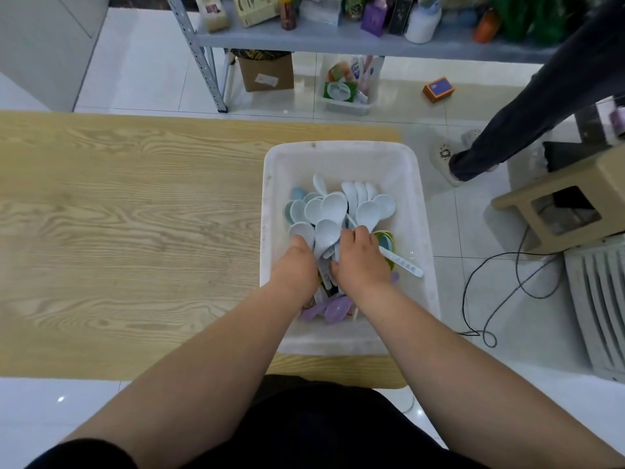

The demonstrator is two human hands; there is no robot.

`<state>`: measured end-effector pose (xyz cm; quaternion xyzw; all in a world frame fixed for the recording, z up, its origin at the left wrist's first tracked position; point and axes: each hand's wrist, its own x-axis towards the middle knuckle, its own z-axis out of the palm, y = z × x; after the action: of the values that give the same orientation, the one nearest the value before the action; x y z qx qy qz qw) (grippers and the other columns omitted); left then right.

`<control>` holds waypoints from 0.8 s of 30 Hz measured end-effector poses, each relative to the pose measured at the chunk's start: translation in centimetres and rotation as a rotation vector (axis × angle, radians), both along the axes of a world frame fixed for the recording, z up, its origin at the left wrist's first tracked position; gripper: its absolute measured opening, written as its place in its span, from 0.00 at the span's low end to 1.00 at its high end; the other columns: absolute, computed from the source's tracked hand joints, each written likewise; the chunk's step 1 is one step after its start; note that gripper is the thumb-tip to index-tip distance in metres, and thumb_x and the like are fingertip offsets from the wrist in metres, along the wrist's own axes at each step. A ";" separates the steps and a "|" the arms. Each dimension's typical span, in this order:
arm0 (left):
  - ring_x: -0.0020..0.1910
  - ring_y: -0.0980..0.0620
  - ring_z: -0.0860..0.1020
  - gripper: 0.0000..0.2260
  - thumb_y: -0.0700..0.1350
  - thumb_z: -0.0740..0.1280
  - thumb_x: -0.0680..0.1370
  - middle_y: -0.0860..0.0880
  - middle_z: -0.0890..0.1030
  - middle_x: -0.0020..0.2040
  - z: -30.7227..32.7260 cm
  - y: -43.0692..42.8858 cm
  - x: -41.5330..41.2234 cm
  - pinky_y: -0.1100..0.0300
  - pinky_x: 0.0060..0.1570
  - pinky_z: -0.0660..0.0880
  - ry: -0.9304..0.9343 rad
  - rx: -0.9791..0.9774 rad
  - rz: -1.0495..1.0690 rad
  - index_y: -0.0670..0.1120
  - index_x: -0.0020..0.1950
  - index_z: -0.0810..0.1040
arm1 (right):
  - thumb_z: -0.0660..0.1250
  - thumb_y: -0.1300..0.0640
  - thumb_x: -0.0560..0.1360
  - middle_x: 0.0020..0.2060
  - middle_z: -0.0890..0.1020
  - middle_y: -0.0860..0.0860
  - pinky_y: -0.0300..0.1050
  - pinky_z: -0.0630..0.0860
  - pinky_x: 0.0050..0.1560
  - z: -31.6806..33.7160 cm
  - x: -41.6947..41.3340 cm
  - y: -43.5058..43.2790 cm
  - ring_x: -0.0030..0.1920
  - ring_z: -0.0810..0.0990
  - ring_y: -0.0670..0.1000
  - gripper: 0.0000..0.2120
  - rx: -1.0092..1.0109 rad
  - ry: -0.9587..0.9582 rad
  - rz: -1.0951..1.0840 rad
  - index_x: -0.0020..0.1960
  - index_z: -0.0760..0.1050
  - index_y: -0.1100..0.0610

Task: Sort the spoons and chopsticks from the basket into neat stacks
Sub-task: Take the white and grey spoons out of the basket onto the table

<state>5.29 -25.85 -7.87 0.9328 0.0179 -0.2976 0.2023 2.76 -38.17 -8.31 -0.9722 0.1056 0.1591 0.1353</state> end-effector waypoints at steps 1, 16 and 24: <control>0.53 0.42 0.80 0.22 0.35 0.62 0.80 0.39 0.77 0.58 -0.1 0.0 -0.1 0.57 0.42 0.70 -0.008 -0.013 -0.001 0.35 0.71 0.58 | 0.65 0.55 0.79 0.61 0.68 0.57 0.50 0.72 0.48 0.0 0.0 0.0 0.60 0.70 0.59 0.16 0.013 0.005 -0.021 0.64 0.67 0.58; 0.45 0.48 0.80 0.03 0.42 0.68 0.78 0.49 0.80 0.43 1.6 1.1 -0.3 0.55 0.42 0.76 0.034 -0.377 0.295 0.45 0.52 0.77 | 0.73 0.59 0.74 0.45 0.82 0.45 0.42 0.74 0.45 2.0 -1.7 -1.7 0.49 0.82 0.50 0.11 0.626 0.096 -0.461 0.55 0.78 0.52; 0.44 0.50 0.86 0.06 0.38 0.70 0.77 0.48 0.86 0.47 6.2 2.8 -1.9 0.53 0.47 0.83 0.066 -0.678 0.466 0.47 0.52 0.81 | 0.74 0.62 0.74 0.46 0.87 0.50 0.53 0.82 0.56 4.5 -4.6 -0.1 0.49 0.86 0.51 0.10 1.136 0.003 -0.533 0.53 0.80 0.52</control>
<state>3.41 -23.07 -1.63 0.7742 0.1361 -0.2626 0.5596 -1.86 -38.30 -3.84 -0.6887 0.2436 0.1524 0.6656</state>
